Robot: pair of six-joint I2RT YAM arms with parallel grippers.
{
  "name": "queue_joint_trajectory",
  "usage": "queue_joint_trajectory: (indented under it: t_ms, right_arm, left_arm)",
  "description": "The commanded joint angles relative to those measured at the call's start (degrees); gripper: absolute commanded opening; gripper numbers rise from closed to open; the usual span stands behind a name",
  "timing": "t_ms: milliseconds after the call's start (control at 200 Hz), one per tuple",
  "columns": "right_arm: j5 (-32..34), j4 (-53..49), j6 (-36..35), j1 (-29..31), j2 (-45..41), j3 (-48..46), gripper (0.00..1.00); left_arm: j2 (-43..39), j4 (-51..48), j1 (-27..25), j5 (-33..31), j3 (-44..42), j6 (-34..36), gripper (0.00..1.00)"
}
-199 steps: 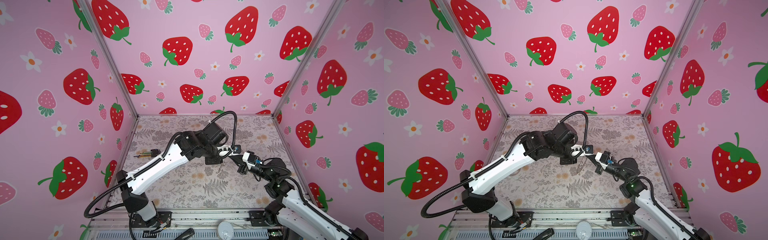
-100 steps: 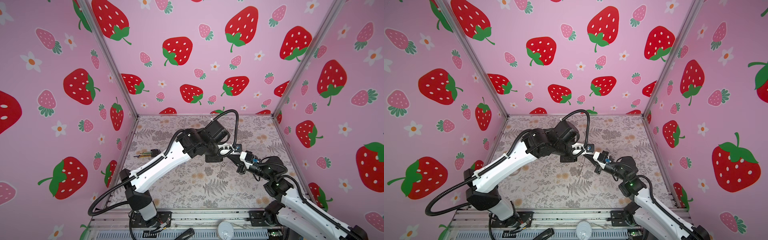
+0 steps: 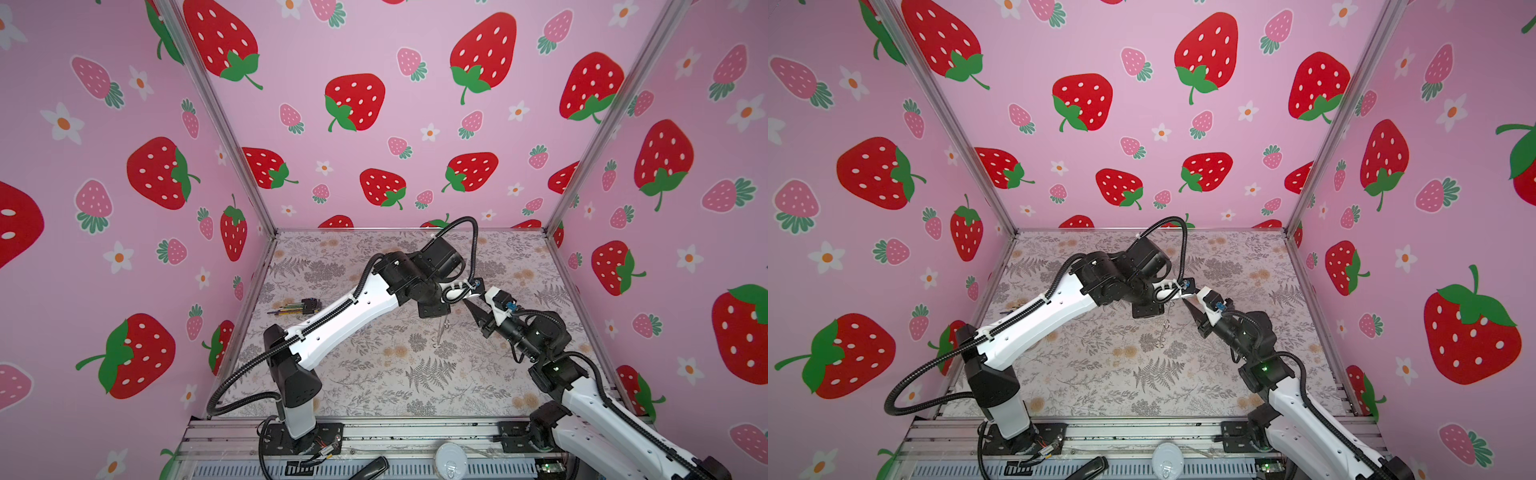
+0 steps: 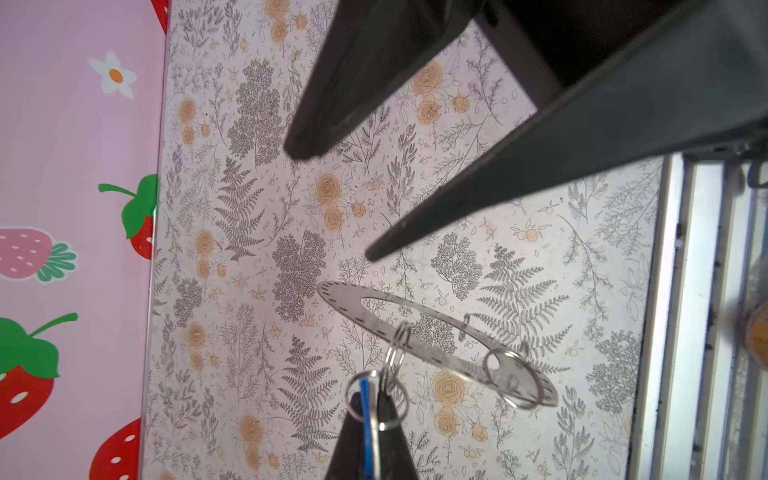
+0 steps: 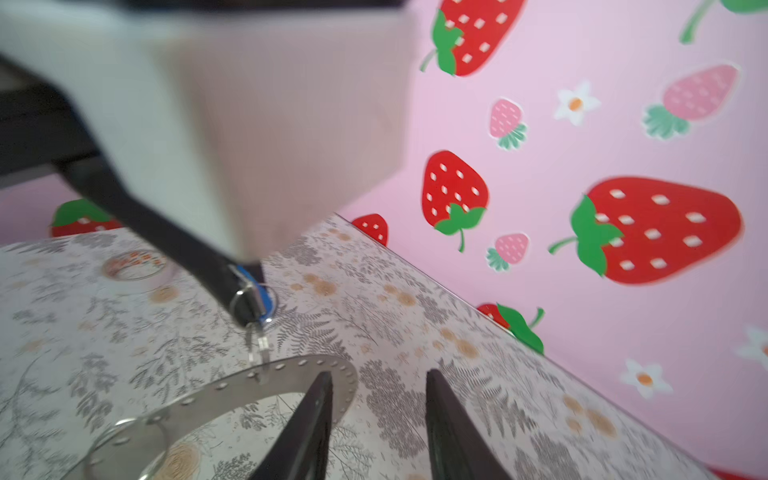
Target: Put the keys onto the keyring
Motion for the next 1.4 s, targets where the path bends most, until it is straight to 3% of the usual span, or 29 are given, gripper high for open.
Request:
queue_joint_trajectory:
  t_ms: [0, 185, 210, 295, 420, 660, 1100, 1396]
  right_arm:
    - [16.04, -3.89, 2.47, -2.32, -3.69, -1.58, 0.46]
    - [28.64, -6.49, 1.64, -4.13, -7.96, -2.31, 0.51]
    - [29.64, -6.63, 1.21, -4.13, -8.32, -2.31, 0.56]
    - [31.1, -7.11, -0.09, -4.26, -9.42, -2.49, 0.57]
    - [29.53, -7.73, 0.09, -4.26, -9.07, -2.66, 0.59]
    - [26.48, -5.8, 2.26, -4.26, -5.19, -3.71, 0.61]
    - [24.1, -2.88, 4.68, -4.31, -1.98, -6.81, 0.61]
    - [23.28, 0.04, 3.42, -4.44, 1.54, -7.56, 0.61]
  left_arm:
    - [5.67, 6.35, 0.31, 5.76, 4.96, -4.77, 0.0]
    - [19.65, 8.73, 0.34, 13.27, 21.5, -11.73, 0.0]
    - [21.1, 9.52, 0.34, 13.92, 22.97, -12.26, 0.0]
    - [23.9, 12.63, 0.34, 15.49, 24.47, -12.41, 0.0]
    - [23.7, 17.75, 2.4, 17.1, 17.5, -13.55, 0.0]
    - [16.34, 28.75, 6.83, 15.72, -7.25, -12.58, 0.0]
    - [10.38, 26.96, 12.13, 4.08, -25.36, -7.43, 0.0]
    - [10.74, 25.03, 12.88, -1.88, -31.11, -5.7, 0.0]
